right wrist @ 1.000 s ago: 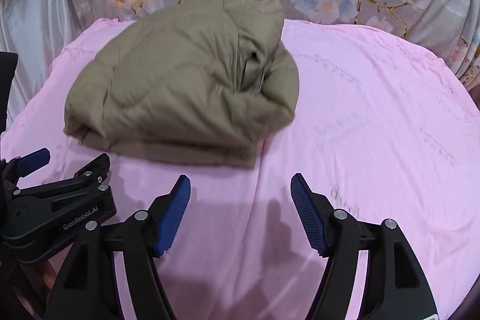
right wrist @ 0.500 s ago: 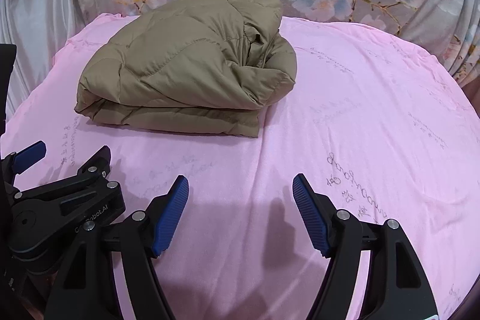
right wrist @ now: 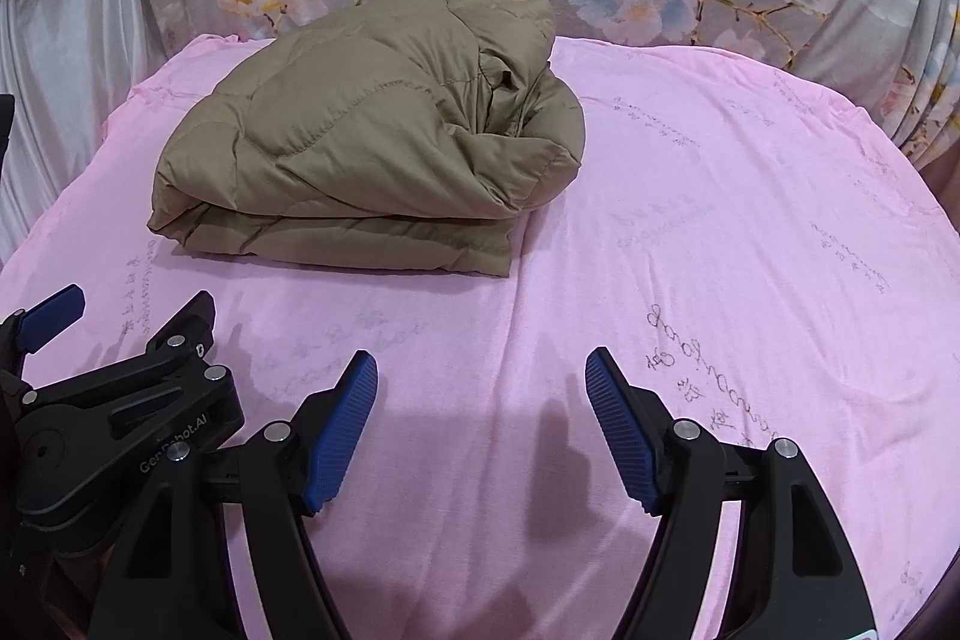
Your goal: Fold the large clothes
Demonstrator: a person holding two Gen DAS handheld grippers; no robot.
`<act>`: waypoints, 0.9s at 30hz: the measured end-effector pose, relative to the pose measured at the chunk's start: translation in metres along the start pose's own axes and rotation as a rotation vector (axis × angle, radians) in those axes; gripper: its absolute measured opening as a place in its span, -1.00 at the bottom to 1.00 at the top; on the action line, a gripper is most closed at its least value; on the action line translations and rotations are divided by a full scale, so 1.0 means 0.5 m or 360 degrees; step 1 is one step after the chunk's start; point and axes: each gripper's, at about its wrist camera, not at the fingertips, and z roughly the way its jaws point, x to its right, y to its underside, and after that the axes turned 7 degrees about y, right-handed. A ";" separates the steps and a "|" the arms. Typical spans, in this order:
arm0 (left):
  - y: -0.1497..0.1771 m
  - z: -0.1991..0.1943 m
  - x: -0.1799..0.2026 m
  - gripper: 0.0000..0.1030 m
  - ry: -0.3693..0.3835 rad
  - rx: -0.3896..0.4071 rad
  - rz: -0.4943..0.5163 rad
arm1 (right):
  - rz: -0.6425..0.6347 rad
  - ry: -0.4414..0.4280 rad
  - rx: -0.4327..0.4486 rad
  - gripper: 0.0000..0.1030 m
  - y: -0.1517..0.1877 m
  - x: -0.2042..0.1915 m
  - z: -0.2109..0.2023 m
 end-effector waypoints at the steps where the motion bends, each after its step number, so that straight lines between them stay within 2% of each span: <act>1: 0.000 0.000 -0.001 0.80 0.0003 0.0003 -0.0001 | 0.0001 0.0001 0.0000 0.36 0.000 0.001 0.000; 27: -0.002 -0.004 0.001 0.80 -0.0014 0.0010 0.0010 | -0.0002 0.0000 -0.0002 0.36 -0.001 0.003 0.001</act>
